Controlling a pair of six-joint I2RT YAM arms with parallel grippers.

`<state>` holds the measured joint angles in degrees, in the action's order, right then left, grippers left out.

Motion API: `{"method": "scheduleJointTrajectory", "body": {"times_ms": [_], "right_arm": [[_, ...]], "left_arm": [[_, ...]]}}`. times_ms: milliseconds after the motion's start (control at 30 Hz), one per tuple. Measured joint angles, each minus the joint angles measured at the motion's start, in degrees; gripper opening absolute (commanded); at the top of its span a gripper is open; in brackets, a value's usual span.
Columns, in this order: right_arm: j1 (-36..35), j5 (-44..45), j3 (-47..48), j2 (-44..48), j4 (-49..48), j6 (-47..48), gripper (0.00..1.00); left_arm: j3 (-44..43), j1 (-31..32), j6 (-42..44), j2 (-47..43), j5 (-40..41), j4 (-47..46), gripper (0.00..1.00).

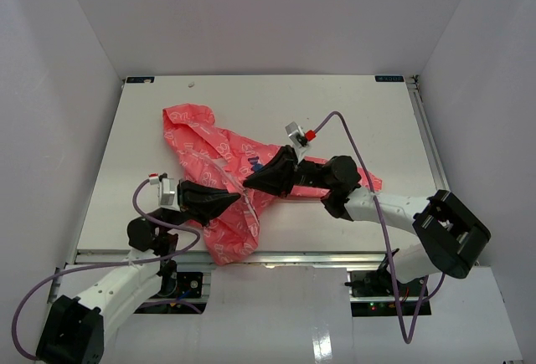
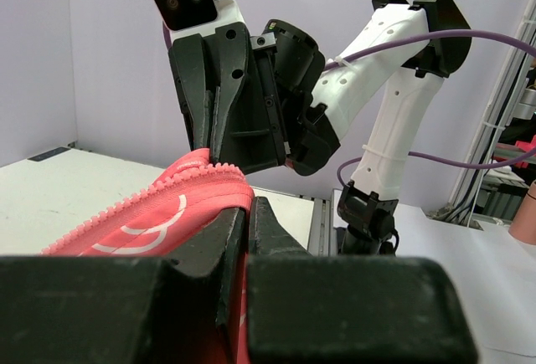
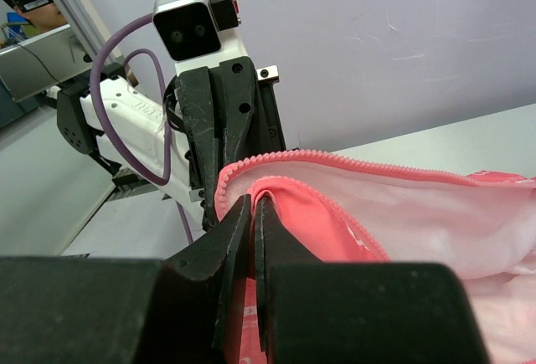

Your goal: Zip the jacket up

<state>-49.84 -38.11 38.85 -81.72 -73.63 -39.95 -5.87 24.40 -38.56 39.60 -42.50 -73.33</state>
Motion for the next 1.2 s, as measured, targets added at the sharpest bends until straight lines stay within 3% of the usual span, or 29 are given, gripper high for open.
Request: {"method": "scheduleJointTrajectory", "body": {"times_ms": [1200], "right_arm": [[0.32,3.04,0.00,3.70,3.01,10.57,0.08]], "left_arm": [[-5.44,0.09,10.38,0.80,4.11,14.14,0.00]]}}
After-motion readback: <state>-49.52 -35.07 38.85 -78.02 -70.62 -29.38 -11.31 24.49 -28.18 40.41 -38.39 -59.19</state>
